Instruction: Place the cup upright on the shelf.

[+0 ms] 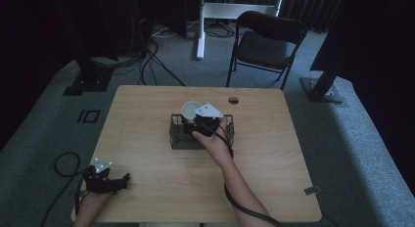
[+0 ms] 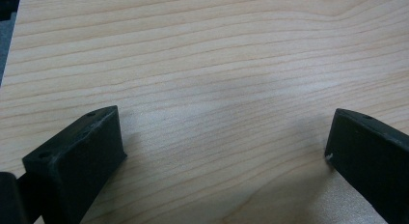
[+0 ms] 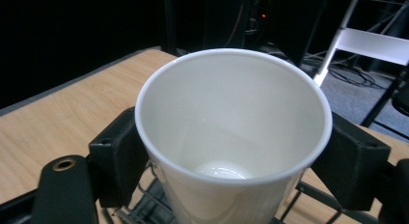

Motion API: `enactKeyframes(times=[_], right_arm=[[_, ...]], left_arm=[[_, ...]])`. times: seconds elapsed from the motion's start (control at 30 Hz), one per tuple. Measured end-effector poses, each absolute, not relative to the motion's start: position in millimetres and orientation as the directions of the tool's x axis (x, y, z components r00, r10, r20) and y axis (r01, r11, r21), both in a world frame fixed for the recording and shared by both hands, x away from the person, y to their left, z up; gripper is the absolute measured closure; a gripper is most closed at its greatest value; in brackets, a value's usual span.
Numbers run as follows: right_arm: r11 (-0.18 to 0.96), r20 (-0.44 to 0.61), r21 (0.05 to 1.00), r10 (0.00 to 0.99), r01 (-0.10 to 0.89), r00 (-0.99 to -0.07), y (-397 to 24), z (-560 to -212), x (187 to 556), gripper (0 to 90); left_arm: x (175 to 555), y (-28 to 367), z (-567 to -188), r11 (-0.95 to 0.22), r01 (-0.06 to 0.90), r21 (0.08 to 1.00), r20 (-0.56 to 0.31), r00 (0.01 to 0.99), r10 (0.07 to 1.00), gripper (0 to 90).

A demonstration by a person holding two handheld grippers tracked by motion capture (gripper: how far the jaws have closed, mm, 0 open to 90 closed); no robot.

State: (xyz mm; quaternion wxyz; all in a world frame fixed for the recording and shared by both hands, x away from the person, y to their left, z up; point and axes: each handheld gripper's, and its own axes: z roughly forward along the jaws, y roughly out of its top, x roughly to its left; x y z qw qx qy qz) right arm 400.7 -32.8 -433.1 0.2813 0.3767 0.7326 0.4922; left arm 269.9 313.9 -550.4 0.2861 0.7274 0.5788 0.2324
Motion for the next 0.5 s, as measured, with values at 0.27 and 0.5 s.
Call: enactKeyframes(times=[0.27, 0.5], right_arm=[[0.238, -0.029, 0.917, 0.841, 0.32, -0.54, -34, -445, 406, 20.1], [0.243, -0.025, 0.907, 0.846, 0.344, -0.533, -34, -456, 410, 20.1]], left_arm=[[270, 314, -550, -0.166, 0.709, 0.685, 0.007, 0.222, 0.975, 0.1], [270, 314, -550, -0.166, 0.709, 0.685, 0.007, 0.222, 0.975, 0.1]])
